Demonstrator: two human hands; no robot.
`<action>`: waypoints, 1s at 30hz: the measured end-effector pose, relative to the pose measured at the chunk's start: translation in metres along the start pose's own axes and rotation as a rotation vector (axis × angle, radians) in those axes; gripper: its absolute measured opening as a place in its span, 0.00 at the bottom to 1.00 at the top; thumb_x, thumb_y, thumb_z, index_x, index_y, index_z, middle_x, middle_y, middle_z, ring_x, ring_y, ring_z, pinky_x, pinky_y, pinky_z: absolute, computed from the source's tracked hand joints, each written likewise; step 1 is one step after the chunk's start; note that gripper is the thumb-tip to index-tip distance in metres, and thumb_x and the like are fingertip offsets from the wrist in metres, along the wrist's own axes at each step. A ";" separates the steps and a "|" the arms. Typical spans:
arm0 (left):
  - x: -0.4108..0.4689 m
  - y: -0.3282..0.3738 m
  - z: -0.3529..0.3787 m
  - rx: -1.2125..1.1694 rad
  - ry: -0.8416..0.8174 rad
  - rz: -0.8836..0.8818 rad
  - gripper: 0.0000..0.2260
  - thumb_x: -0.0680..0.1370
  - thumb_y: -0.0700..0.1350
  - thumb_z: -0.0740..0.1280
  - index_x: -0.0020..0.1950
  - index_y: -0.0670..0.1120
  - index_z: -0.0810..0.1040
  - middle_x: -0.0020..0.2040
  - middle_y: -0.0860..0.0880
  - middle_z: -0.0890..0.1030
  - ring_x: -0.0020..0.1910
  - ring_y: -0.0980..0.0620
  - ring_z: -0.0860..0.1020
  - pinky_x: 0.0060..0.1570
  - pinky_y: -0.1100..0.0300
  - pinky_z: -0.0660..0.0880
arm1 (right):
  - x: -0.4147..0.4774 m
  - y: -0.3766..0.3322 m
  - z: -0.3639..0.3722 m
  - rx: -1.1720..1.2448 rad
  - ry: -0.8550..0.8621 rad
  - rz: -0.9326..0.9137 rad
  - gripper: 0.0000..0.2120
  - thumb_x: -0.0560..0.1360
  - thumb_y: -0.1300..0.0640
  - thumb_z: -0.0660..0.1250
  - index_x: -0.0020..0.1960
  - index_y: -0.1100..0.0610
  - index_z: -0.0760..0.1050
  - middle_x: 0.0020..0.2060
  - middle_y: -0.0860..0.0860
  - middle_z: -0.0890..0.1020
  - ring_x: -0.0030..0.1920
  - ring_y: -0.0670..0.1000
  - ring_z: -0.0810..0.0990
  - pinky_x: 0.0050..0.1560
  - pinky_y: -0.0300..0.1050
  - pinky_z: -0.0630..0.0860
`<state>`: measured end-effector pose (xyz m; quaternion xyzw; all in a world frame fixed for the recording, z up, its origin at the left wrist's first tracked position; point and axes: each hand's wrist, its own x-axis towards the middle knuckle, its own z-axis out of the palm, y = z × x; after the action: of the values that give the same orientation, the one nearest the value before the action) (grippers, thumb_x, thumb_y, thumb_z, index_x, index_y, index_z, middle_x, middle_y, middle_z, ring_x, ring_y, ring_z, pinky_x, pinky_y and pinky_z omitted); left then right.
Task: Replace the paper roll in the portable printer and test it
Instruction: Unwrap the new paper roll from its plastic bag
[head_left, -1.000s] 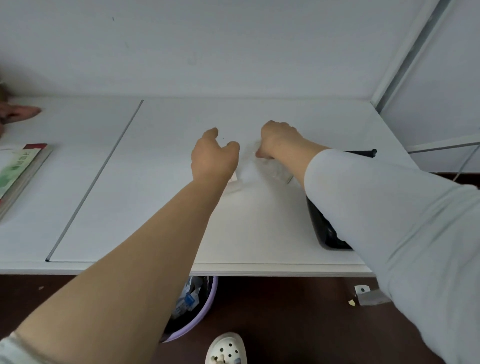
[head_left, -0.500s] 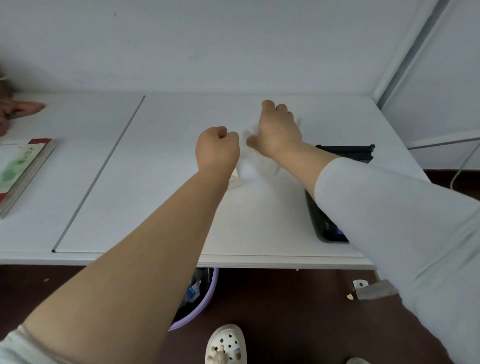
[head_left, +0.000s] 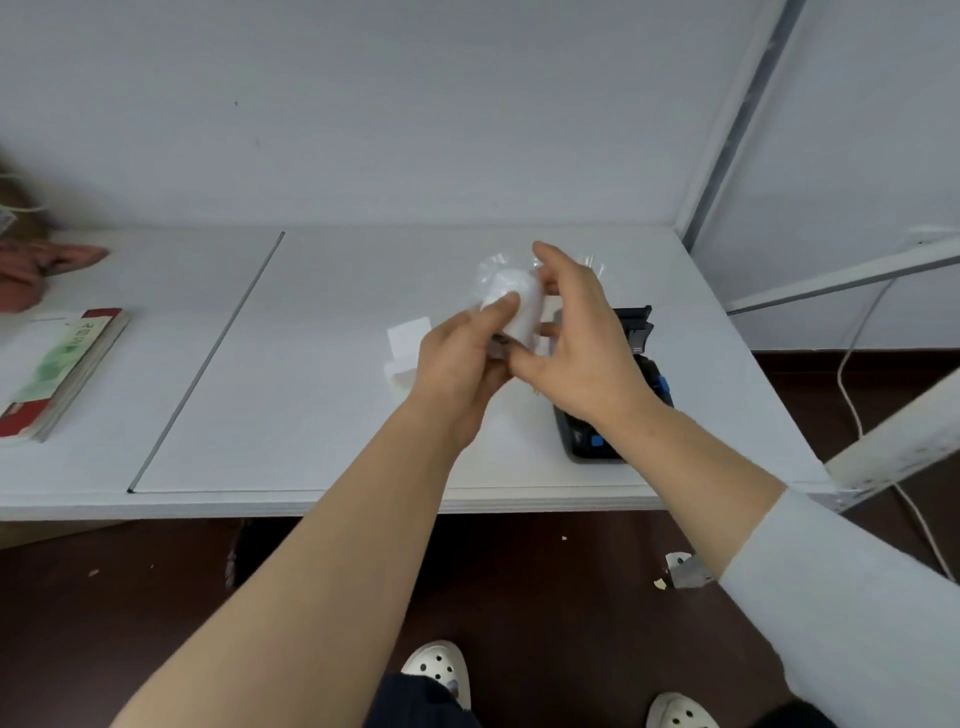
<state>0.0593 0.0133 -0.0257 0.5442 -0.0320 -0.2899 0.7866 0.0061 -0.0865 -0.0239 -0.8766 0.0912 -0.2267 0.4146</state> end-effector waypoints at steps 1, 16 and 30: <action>-0.003 -0.004 0.001 -0.002 -0.015 -0.009 0.08 0.76 0.42 0.67 0.52 0.39 0.80 0.39 0.45 0.82 0.37 0.51 0.82 0.40 0.59 0.80 | -0.008 0.002 -0.004 0.082 -0.003 0.046 0.38 0.68 0.61 0.72 0.73 0.55 0.58 0.65 0.52 0.68 0.64 0.46 0.70 0.61 0.37 0.73; -0.001 -0.037 0.006 -0.163 0.110 -0.144 0.16 0.71 0.47 0.74 0.53 0.39 0.78 0.46 0.42 0.77 0.36 0.49 0.80 0.35 0.62 0.78 | -0.023 0.030 -0.021 0.687 0.155 0.574 0.07 0.77 0.60 0.64 0.49 0.60 0.79 0.37 0.53 0.82 0.36 0.54 0.83 0.41 0.48 0.83; 0.010 -0.054 -0.037 0.476 0.343 -0.118 0.11 0.77 0.40 0.61 0.35 0.43 0.73 0.34 0.45 0.71 0.35 0.46 0.66 0.38 0.58 0.71 | 0.013 0.017 0.012 0.543 -0.157 0.673 0.11 0.77 0.67 0.61 0.37 0.59 0.74 0.34 0.55 0.79 0.33 0.49 0.79 0.32 0.40 0.80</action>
<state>0.0582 0.0264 -0.0900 0.7552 0.0660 -0.2236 0.6126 0.0237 -0.0938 -0.0391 -0.6717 0.2769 -0.0274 0.6865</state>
